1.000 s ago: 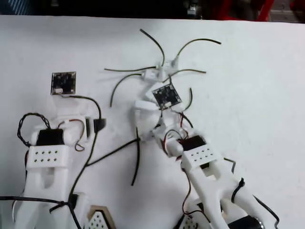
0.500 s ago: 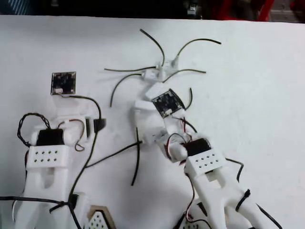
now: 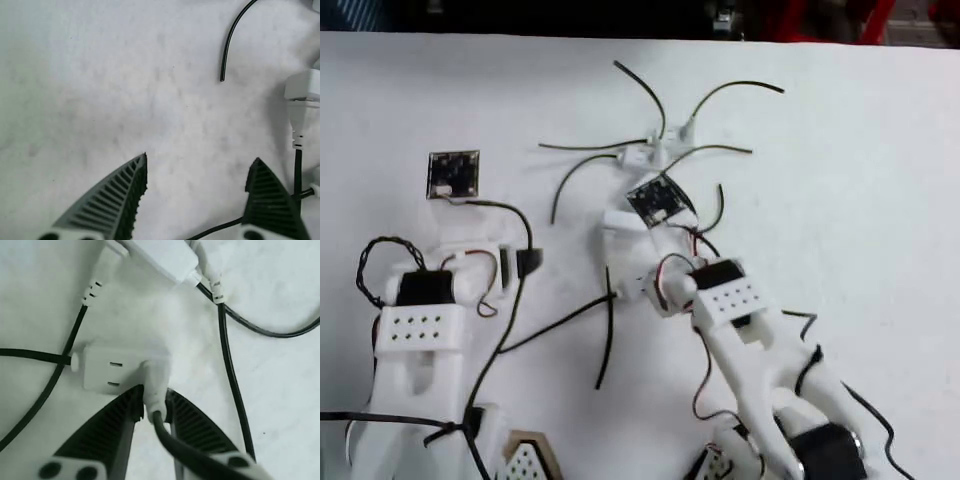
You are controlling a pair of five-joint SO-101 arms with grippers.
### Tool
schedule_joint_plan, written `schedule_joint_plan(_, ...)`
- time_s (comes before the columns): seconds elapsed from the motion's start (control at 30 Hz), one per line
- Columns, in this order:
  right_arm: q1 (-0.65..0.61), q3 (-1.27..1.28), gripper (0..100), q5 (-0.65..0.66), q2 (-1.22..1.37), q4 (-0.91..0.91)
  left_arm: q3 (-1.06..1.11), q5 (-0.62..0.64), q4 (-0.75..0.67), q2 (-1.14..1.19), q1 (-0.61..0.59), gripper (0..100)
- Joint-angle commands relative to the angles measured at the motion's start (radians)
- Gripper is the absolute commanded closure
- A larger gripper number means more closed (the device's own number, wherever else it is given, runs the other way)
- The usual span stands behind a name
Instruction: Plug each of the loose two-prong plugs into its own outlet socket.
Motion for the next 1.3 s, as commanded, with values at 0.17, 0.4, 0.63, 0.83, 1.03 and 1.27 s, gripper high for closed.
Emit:
schedule_joint_plan(0.17,-0.008,0.011,98.3,0.005,0.045,-0.021,-0.008,-0.009,-0.017,-0.028,-0.008,69)
schedule_joint_plan(0.4,-0.024,-0.071,98.3,0.002,0.090,-0.019,-0.008,-0.009,-0.015,-0.028,-0.008,69)
schedule_joint_plan(0.63,-0.015,-0.272,98.2,-0.005,0.105,-0.019,-0.008,-0.011,-0.014,-0.028,-0.008,69)
schedule_joint_plan(0.83,-0.015,-0.374,89.0,-0.077,0.105,-0.008,-0.008,-0.011,-0.015,-0.028,-0.008,68)
schedule_joint_plan(1.03,-0.016,-0.459,84.0,-0.080,0.091,0.134,-0.008,-0.011,-0.017,-0.028,-0.007,68)
schedule_joint_plan(1.27,-0.015,-0.539,92.3,-0.074,-0.150,0.354,-0.040,-0.011,-0.012,-0.028,-0.007,69)
